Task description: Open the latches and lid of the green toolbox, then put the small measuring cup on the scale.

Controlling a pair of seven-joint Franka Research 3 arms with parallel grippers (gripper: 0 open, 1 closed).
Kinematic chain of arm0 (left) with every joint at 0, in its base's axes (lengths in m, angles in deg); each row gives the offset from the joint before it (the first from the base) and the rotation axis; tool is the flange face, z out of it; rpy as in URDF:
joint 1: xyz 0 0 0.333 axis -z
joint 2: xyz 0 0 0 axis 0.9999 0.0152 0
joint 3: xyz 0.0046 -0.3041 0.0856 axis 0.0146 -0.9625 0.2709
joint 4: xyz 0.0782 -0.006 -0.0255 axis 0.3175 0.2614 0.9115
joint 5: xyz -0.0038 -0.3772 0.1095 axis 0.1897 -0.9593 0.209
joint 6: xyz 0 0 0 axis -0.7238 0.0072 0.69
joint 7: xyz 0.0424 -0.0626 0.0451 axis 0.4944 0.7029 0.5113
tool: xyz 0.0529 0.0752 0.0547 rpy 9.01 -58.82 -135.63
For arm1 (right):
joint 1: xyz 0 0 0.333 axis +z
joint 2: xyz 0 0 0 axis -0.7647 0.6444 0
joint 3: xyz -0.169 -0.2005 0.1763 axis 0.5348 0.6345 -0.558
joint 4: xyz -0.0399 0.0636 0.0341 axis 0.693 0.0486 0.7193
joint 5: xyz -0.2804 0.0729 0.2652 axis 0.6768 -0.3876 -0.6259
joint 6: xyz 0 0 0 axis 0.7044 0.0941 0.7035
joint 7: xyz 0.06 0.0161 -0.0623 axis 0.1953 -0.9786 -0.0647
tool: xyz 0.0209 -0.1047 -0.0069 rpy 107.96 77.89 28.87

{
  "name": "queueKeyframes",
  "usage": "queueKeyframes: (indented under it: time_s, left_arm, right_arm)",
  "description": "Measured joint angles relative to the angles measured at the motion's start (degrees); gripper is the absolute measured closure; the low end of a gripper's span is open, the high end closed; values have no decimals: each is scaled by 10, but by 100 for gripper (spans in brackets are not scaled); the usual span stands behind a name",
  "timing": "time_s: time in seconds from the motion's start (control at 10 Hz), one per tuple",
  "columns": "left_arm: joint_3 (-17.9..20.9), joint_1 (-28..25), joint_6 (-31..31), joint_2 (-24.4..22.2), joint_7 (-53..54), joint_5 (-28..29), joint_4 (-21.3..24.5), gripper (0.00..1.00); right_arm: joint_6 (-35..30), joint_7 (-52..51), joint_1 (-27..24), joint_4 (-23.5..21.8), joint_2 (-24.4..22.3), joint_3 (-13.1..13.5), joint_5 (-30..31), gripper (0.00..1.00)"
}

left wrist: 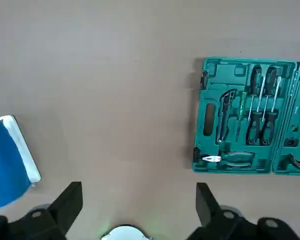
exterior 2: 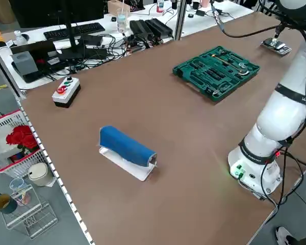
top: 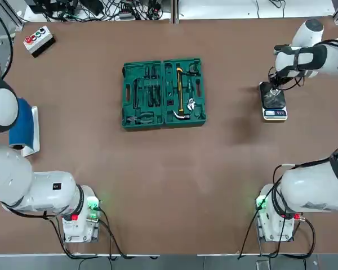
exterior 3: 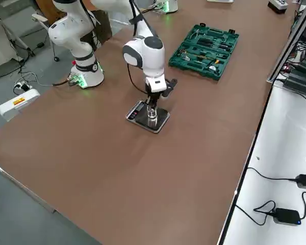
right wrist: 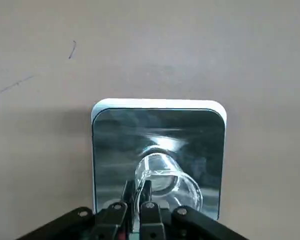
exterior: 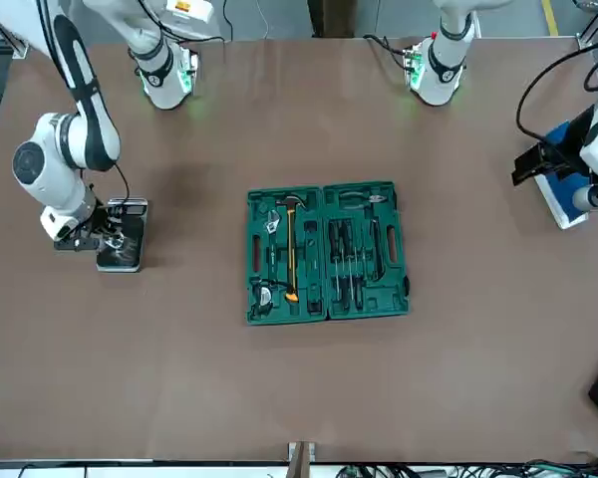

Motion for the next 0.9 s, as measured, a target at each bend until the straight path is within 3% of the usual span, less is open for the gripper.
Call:
queueKeyframes:
  time_s: [0.3,0.5,0.6,0.9]
  left_arm:
    - [0,-1,-1,3,0,0,0,0]
    - [0,-1,-1,2,0,0,0,0]
    - [0,-1,-1,3,0,0,0,0]
    - [0,-1,-1,3,0,0,0,0]
  right_arm:
    - [7,0,0,0,3,0,0,91]
    - [7,-1,0,-1,8,-1,0,71]
    - [7,-2,0,-1,9,-1,0,68]
    - [-27,-2,2,5,10,-1,0,67]
